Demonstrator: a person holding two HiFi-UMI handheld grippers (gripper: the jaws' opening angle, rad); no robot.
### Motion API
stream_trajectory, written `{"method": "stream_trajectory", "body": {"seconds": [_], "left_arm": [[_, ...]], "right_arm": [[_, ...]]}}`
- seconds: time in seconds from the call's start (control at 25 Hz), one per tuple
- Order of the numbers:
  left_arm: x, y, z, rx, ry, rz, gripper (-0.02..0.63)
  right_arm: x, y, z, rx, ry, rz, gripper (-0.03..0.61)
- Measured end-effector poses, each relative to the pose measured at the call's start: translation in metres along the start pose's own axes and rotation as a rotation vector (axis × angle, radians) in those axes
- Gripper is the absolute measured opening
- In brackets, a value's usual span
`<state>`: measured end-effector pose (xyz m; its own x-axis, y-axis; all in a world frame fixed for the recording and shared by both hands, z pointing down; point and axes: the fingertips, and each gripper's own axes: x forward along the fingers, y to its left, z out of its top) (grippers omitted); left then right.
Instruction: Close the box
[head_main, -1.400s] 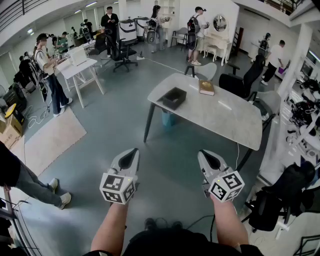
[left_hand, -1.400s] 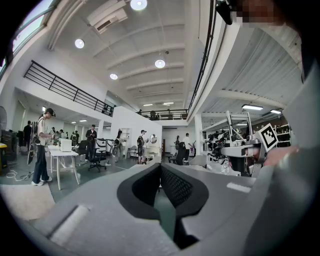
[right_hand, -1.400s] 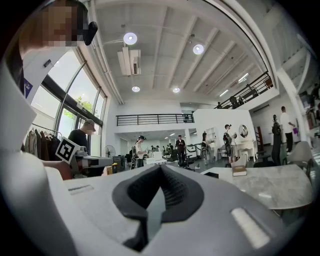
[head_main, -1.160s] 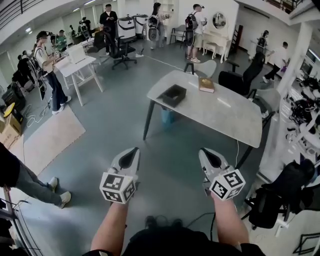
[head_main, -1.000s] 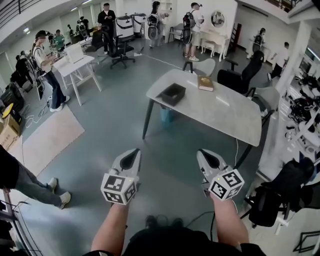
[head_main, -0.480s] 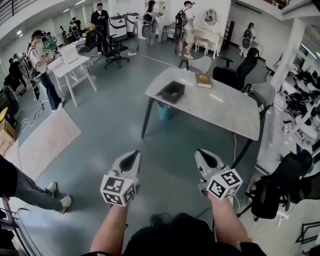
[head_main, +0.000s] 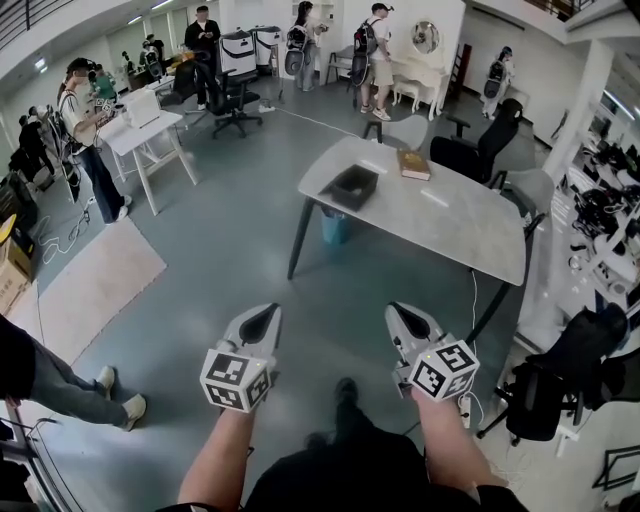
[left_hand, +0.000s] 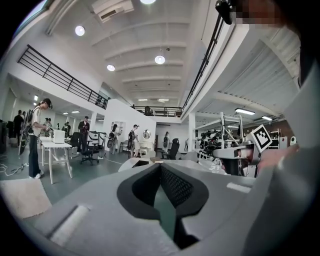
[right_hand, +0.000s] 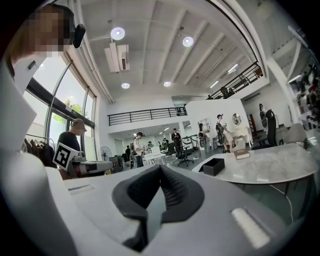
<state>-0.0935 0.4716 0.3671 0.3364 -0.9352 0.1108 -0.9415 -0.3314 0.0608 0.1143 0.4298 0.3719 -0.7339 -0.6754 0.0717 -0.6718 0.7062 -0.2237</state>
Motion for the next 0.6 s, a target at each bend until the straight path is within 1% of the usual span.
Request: {"method": "stream_trajectory", "body": {"seconds": [0.16, 0.28, 0.52, 0.6], "left_arm": [[0.021, 0.016, -0.007, -0.008, 0.013, 0.021, 0.011], [0.048, 0.028, -0.012, -0.013, 0.028, 0.035, 0.011], [0.118, 0.056, -0.026, -0.033, 0.076, 0.042, 0.011], [0.146, 0.063, -0.028, -0.025, 0.095, 0.043, 0.011]], "right_arm": [[0.027, -0.013, -0.009, -0.015, 0.029, 0.031, 0.002], [0.051, -0.032, -0.01, -0.013, 0.036, 0.051, 0.002], [0.109, -0.077, -0.013, -0.003, 0.067, 0.088, 0.002], [0.129, -0.097, -0.013, 0.0, 0.079, 0.096, 0.002]]}}
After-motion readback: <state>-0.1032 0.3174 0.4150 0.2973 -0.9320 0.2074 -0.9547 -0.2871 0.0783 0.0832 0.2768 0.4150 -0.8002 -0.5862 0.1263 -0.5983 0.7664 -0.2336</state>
